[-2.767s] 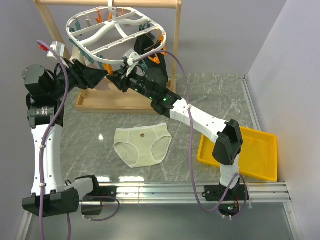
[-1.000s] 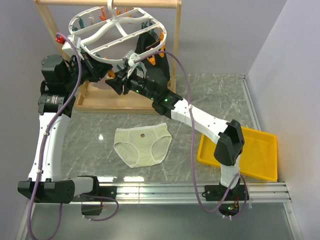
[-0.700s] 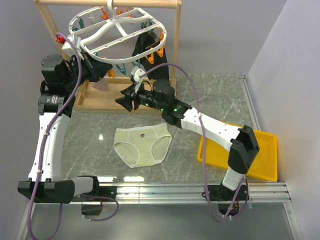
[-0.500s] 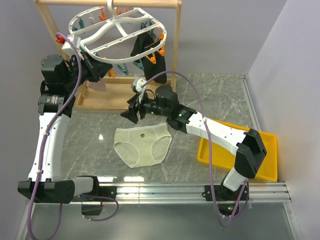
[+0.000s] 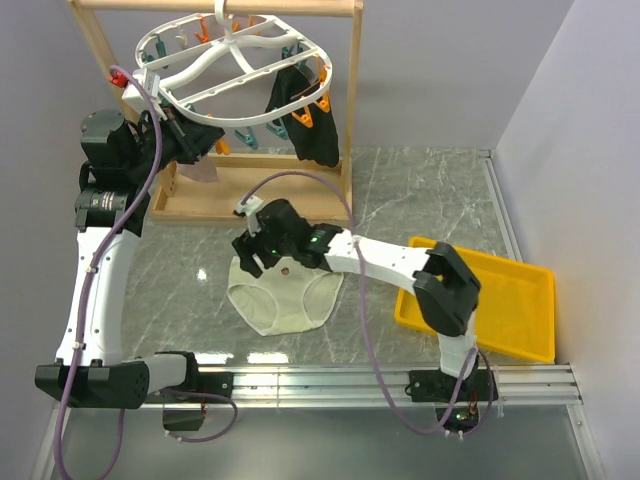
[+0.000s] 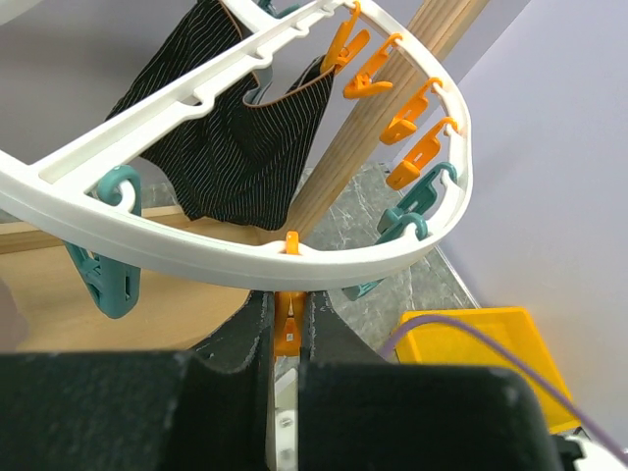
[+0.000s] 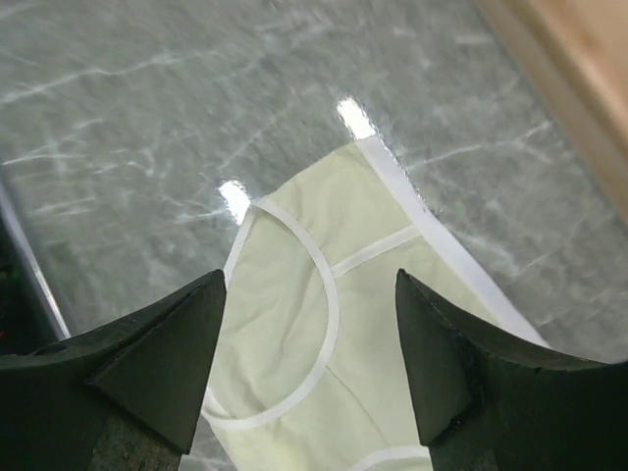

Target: Clip the underwear to the hanger

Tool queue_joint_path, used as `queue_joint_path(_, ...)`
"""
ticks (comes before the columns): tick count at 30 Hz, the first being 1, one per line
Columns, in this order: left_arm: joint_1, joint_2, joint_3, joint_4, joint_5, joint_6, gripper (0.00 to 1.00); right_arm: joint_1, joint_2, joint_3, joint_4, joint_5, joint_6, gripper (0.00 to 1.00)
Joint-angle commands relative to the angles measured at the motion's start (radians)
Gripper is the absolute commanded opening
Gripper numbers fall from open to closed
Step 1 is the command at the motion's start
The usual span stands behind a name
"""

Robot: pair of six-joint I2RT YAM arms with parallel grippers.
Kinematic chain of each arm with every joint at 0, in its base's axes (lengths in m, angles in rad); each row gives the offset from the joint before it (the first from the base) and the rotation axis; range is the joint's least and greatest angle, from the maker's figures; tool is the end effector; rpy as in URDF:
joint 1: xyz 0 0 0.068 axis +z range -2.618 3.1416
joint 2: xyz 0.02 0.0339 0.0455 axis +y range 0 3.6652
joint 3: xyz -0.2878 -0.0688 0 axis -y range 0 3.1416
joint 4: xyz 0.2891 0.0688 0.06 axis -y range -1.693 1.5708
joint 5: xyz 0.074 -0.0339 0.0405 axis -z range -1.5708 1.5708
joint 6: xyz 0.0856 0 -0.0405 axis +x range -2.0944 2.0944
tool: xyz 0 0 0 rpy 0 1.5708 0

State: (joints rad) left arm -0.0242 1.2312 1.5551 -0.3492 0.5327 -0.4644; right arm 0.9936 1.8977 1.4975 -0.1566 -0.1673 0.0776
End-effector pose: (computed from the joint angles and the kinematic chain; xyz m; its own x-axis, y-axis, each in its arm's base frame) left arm 0.3256 -0.0514 0.5300 -0.2593 -0.3797 -0.8881 0.4611 0.7593 -0.4592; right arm 0.2808 0.4574 0.2450 -0.3575 -0.4090 -0.8396 -0.8784 0.4527 0.1535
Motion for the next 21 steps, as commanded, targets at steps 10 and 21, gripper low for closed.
queue_joint_path(10,0.001,-0.036,-0.012,0.053,-0.02,0.01,0.0,0.096,0.291,0.346,-0.175,0.339,0.188,0.78)
queue_joint_path(21,0.001,-0.05,-0.02,0.044,-0.014,0.021,0.0,0.114,0.439,0.468,-0.184,0.454,0.208,0.81)
